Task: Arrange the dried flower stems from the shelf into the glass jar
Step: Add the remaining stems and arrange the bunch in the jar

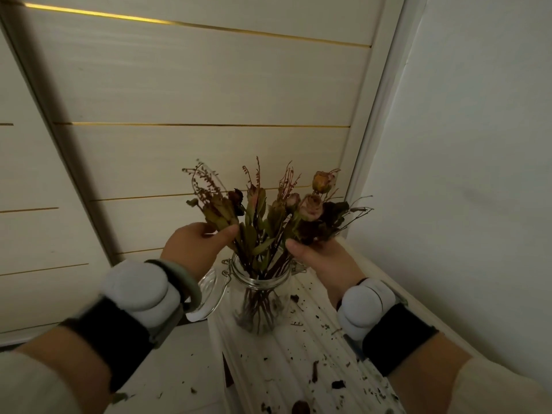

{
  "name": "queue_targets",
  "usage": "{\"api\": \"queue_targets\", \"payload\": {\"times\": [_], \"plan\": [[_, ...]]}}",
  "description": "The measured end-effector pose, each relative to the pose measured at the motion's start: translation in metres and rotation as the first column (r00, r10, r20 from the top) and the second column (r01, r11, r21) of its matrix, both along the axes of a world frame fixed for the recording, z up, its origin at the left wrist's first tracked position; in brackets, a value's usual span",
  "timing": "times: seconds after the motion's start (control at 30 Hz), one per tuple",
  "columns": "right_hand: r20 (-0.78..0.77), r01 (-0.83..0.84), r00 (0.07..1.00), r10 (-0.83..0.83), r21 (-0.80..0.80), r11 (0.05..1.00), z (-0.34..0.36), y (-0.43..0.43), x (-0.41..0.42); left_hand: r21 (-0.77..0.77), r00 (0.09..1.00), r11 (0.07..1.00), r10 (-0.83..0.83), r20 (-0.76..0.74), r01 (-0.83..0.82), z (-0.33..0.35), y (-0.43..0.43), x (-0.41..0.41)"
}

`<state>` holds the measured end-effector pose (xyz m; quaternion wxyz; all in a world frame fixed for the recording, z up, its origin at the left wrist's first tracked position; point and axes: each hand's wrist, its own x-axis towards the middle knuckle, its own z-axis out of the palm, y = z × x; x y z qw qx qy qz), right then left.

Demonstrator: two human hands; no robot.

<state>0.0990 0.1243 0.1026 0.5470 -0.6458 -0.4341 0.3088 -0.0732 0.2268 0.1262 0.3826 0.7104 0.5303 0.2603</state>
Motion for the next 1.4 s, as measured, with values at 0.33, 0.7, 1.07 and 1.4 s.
{"api": "queue_targets", "payload": {"times": [0.33,0.7,1.07,1.4], "plan": [[0.025,0.076,0.997,-0.078,0.066,0.995,0.015,-0.001,-0.004,-0.144,0.939,0.980,-0.082,0.335,0.137,0.016,0.010,0.020],[-0.020,0.133,0.991,-0.134,-0.017,0.991,0.000,-0.010,-0.011,-0.060,0.970,0.983,-0.162,0.181,0.176,0.012,0.016,0.023],[0.072,0.302,0.952,-0.296,-0.089,0.949,-0.015,0.000,-0.012,0.055,0.990,0.990,-0.133,0.049,0.130,0.000,0.018,0.020],[0.019,0.248,0.968,-0.248,-0.156,0.956,-0.020,-0.006,-0.015,0.050,0.986,0.985,-0.165,-0.033,0.166,-0.004,0.016,0.005]]}}
